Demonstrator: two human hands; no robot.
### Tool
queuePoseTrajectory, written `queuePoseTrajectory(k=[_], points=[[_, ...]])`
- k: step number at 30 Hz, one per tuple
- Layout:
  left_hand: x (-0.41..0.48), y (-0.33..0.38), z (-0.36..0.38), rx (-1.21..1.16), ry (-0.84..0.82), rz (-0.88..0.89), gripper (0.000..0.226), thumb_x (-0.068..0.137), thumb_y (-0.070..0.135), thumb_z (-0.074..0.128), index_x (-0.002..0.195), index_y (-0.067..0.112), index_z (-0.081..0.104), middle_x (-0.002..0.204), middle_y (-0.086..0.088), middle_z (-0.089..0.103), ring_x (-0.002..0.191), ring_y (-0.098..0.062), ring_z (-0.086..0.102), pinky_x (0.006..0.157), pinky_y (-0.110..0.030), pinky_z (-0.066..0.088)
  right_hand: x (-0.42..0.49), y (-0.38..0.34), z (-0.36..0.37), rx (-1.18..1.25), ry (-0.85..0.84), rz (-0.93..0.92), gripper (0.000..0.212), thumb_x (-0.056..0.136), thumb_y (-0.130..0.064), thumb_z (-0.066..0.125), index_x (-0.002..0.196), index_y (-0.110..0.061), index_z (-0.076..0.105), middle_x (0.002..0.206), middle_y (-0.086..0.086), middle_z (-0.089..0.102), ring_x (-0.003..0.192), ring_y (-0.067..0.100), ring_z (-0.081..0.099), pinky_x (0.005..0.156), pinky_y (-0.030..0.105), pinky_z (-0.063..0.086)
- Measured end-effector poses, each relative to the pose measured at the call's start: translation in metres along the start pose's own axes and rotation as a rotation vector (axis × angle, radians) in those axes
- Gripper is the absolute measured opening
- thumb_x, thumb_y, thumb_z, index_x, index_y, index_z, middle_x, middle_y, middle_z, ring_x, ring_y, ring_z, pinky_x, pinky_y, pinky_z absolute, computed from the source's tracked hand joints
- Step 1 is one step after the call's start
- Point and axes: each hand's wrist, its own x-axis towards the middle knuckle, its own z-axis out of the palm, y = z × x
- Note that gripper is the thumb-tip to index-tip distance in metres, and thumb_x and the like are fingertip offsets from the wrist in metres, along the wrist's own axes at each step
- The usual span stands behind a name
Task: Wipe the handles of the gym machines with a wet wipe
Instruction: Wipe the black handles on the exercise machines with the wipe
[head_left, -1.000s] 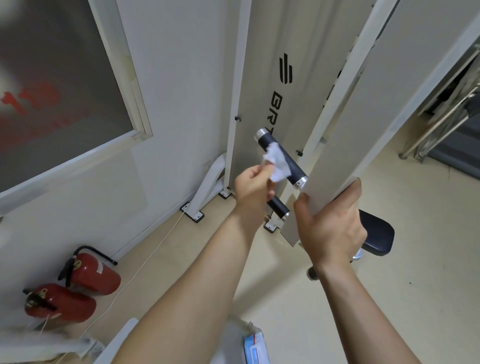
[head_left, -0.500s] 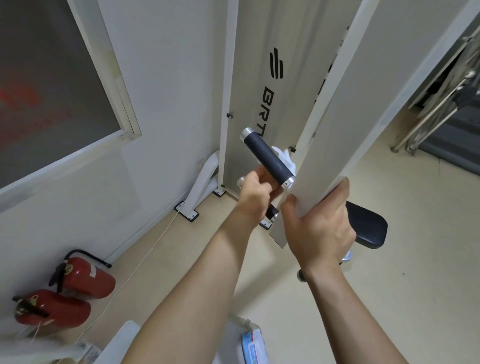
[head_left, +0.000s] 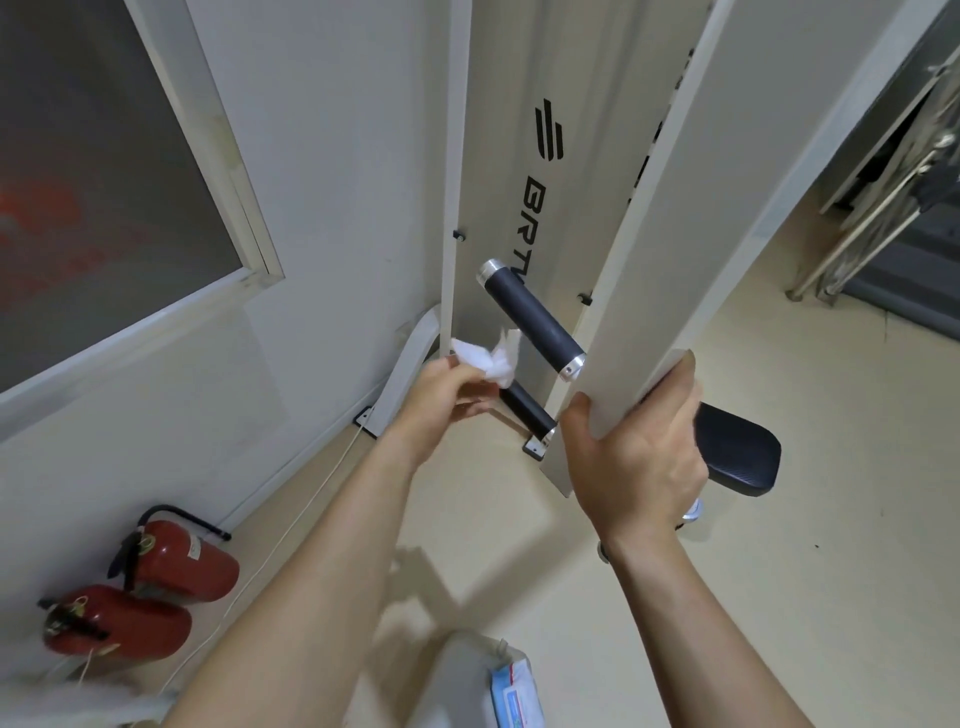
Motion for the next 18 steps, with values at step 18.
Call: queuePoseTrajectory(k=[18], points=[[-0.087,-0.021,-0.058,-0.251,-0.112,0.057,0.040,0.081,0.013,0.050,0.115,0.002,0.070,0.109,-0.013,0.074,0.101,-0.024,0.069,0.084,-0.030,0.054,-0.092,-0.046,0.031,0.605,-0.696,0.243,0.020,0.087,-0.025,0.070,0.102,-0.034,0.060,0.097,-0.016,0.066,0.092,-0.002,0.060,0.073,0.014,0.045]])
